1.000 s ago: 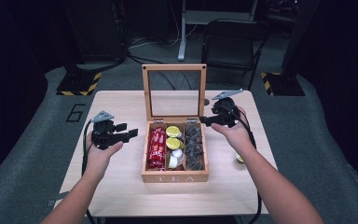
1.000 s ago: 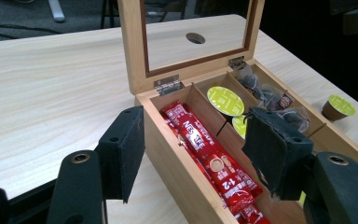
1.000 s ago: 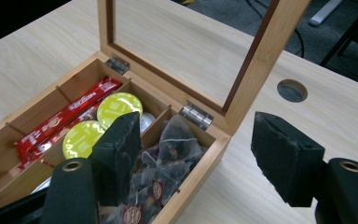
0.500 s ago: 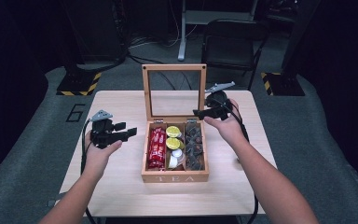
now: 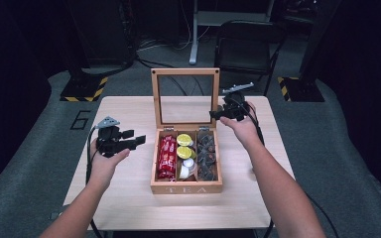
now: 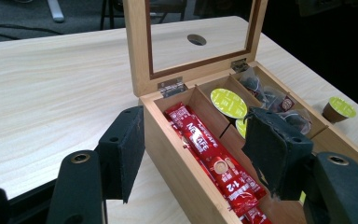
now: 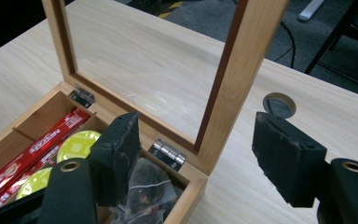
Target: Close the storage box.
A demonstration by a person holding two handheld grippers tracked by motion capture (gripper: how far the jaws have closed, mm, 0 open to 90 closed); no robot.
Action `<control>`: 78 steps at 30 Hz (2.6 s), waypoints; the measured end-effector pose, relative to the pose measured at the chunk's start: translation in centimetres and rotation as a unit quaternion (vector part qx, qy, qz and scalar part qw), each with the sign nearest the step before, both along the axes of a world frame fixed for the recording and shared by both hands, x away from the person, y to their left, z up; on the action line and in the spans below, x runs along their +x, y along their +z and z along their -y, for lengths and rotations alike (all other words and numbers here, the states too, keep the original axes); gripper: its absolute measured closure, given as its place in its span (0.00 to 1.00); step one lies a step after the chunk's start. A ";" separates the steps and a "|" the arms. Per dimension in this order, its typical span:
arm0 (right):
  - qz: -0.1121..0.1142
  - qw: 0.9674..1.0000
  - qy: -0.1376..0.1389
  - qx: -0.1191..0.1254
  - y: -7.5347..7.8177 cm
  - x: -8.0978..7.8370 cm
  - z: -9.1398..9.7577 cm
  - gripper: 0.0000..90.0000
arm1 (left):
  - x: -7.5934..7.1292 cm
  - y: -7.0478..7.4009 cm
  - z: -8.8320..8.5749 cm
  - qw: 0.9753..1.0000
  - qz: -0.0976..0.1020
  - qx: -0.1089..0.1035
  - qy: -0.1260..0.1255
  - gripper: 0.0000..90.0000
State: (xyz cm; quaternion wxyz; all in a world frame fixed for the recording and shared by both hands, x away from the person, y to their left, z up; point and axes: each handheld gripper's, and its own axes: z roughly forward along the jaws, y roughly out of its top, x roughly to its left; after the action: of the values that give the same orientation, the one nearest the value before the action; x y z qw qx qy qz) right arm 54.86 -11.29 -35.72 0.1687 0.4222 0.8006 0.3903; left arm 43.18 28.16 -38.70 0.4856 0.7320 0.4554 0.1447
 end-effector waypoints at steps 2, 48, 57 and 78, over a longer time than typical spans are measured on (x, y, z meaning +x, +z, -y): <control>0.000 1.000 -0.002 0.004 -0.1 0.3 -0.1 0.35 | 0.0 0.0 0.0 1.000 -0.002 0.001 0.000 0.42; -0.001 1.000 -0.001 0.002 -2.6 4.3 -1.6 0.45 | -1.5 0.3 -1.3 1.000 -0.003 0.005 0.011 0.42; -0.010 1.000 -0.028 0.004 -2.4 4.5 -1.2 0.64 | -1.5 0.2 -1.3 1.000 -0.002 0.006 0.008 0.42; -0.015 0.999 -0.030 0.015 -2.7 4.9 -1.4 0.59 | -1.6 0.0 -1.3 1.000 -0.006 0.006 0.010 0.42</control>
State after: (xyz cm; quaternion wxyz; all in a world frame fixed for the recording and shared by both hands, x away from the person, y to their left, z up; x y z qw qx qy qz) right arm 59.79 -9.91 -38.46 0.1618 0.4546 0.7837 0.3909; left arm 41.56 29.50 -38.71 0.4774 0.7308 0.4648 0.1483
